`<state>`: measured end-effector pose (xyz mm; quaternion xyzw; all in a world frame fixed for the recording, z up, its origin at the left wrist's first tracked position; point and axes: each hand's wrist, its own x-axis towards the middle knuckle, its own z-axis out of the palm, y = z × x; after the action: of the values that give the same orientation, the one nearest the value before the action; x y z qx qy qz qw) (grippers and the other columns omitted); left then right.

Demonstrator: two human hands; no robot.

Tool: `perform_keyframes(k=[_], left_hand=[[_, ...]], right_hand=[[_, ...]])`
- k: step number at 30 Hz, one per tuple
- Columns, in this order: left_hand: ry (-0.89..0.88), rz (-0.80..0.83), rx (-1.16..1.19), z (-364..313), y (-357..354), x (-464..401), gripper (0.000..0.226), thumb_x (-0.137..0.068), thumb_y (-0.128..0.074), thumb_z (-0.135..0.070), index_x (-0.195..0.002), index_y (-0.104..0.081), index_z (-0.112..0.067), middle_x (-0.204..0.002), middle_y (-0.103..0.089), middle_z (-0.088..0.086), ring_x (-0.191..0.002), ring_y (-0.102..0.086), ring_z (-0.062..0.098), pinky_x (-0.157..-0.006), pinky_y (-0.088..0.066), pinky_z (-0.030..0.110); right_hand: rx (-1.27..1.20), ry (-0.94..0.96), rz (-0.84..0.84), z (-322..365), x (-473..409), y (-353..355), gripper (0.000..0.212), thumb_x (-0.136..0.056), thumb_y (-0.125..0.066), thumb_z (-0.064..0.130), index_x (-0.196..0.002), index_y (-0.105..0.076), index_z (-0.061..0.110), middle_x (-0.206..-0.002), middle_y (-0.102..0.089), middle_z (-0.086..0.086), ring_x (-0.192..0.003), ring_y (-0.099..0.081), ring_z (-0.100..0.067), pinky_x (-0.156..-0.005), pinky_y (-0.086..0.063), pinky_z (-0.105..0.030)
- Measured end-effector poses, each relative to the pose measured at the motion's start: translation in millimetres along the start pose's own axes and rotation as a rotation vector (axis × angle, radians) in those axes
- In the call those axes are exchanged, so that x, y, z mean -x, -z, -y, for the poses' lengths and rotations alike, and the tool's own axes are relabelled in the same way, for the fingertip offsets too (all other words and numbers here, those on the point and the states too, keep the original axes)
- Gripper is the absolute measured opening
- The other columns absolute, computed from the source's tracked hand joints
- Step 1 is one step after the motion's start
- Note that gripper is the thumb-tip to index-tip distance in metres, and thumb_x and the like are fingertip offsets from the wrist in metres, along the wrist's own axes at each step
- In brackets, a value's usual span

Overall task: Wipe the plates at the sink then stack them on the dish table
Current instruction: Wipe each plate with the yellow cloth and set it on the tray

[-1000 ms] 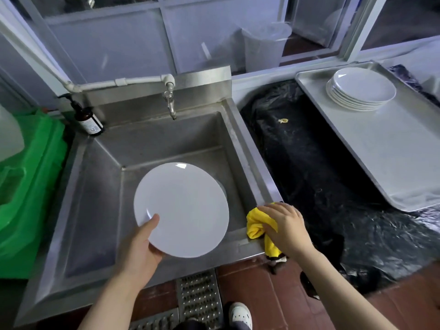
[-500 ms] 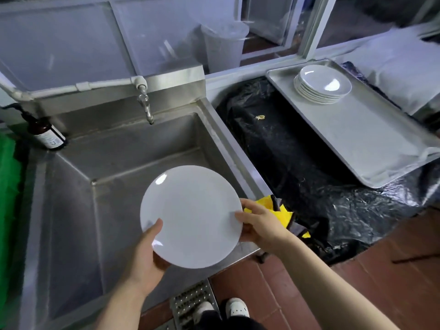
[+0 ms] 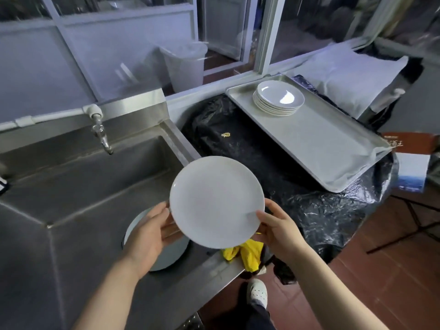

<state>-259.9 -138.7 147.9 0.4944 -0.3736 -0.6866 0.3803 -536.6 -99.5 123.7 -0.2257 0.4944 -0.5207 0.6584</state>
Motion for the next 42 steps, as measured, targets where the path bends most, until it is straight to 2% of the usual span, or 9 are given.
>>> perform_keyframes(k=[6, 12, 15, 20, 25, 27, 34, 37, 42], left_hand=[[-0.057, 0.028, 0.004, -41.6, -58.4, -66.7, 0.031, -0.100, -0.036, -0.024, -0.126, -0.054, -0.024, -0.114, -0.071, 0.010, -0.099, -0.069, 0.027, -0.089, -0.049, 0.042], [-0.052, -0.027, 0.059, -73.0, -120.0, -143.9, 0.031, -0.101, -0.037, -0.018, -0.126, -0.056, -0.017, -0.114, -0.071, 0.011, -0.101, -0.069, 0.025, -0.087, -0.048, 0.039], [-0.025, -0.071, 0.066, -83.3, -142.8, -180.0, 0.031, -0.101, -0.038, -0.016, -0.124, -0.059, -0.017, -0.114, -0.071, 0.009, -0.101, -0.070, 0.022, -0.087, -0.048, 0.039], [0.042, -0.134, 0.189, -94.7, -164.9, -223.5, 0.029, -0.098, -0.042, -0.019, -0.119, -0.063, -0.016, -0.114, -0.071, 0.007, -0.099, -0.071, 0.019, -0.086, -0.047, 0.037], [0.052, -0.184, 0.209, -102.8, -171.4, -244.5, 0.029, -0.099, -0.043, -0.020, -0.119, -0.063, -0.017, -0.113, -0.072, 0.006, -0.098, -0.071, 0.018, -0.084, -0.048, 0.037], [0.048, -0.203, 0.209, -105.2, -172.2, -248.0, 0.029, -0.099, -0.043, -0.020, -0.118, -0.064, -0.017, -0.113, -0.072, 0.006, -0.098, -0.071, 0.018, -0.085, -0.048, 0.036], [0.052, -0.248, 0.229, -107.7, -171.6, -251.5, 0.029, -0.098, -0.042, -0.020, -0.119, -0.063, -0.017, -0.113, -0.072, 0.006, -0.099, -0.070, 0.019, -0.084, -0.048, 0.037], [0.060, -0.253, 0.236, -106.6, -170.6, -251.7, 0.030, -0.098, -0.042, -0.021, -0.119, -0.063, -0.017, -0.114, -0.072, 0.006, -0.100, -0.069, 0.019, -0.085, -0.048, 0.037], [0.062, -0.260, 0.234, -105.0, -164.2, -253.8, 0.030, -0.099, -0.041, -0.021, -0.120, -0.062, -0.017, -0.114, -0.071, 0.006, -0.099, -0.070, 0.019, -0.084, -0.048, 0.037]], right_hand=[[-0.202, 0.095, -0.101, 61.2, -43.4, 52.4, 0.025, -0.093, -0.047, 0.000, -0.108, -0.063, 0.013, -0.079, -0.066, -0.008, -0.055, -0.059, -0.018, -0.054, -0.055, -0.030], [-0.396, 0.176, -0.190, 138.3, -109.4, 110.4, 0.023, -0.096, -0.043, 0.001, -0.111, -0.056, 0.011, -0.100, -0.070, -0.008, -0.076, -0.071, -0.024, -0.062, -0.058, -0.032], [-0.466, 0.185, -0.247, 172.7, -144.3, 135.4, 0.021, -0.096, -0.044, -0.002, -0.104, -0.057, 0.012, -0.099, -0.070, -0.008, -0.076, -0.073, -0.023, -0.059, -0.058, -0.032], [-0.460, 0.157, -0.333, 208.6, -203.1, 165.5, 0.018, -0.095, -0.047, -0.001, -0.099, -0.058, 0.013, -0.090, -0.066, -0.010, -0.064, -0.072, -0.020, -0.055, -0.057, -0.029], [-0.434, 0.166, -0.384, 237.4, -263.3, 180.3, 0.024, -0.092, -0.049, -0.004, -0.109, -0.055, 0.011, -0.082, -0.059, -0.010, -0.056, -0.069, -0.018, -0.058, -0.059, -0.032], [-0.416, 0.167, -0.416, 248.5, -284.7, 181.1, 0.021, -0.090, -0.049, -0.006, -0.102, -0.056, 0.011, -0.079, -0.057, -0.010, -0.052, -0.067, -0.017, -0.056, -0.059, -0.033], [-0.404, 0.118, -0.406, 271.5, -338.5, 168.6, 0.018, -0.092, -0.047, -0.006, -0.096, -0.052, 0.011, -0.100, -0.060, -0.017, -0.088, -0.064, -0.030, -0.054, -0.060, -0.038], [-0.385, 0.109, -0.410, 276.7, -355.0, 162.9, 0.019, -0.093, -0.048, -0.005, -0.092, -0.051, 0.014, -0.112, -0.060, -0.019, -0.089, -0.064, -0.029, -0.053, -0.060, -0.037], [-0.376, 0.109, -0.416, 276.5, -375.5, 161.3, 0.034, -0.093, -0.049, -0.005, -0.122, -0.047, 0.013, -0.122, -0.058, -0.021, -0.097, -0.064, -0.033, -0.056, -0.060, -0.040]])
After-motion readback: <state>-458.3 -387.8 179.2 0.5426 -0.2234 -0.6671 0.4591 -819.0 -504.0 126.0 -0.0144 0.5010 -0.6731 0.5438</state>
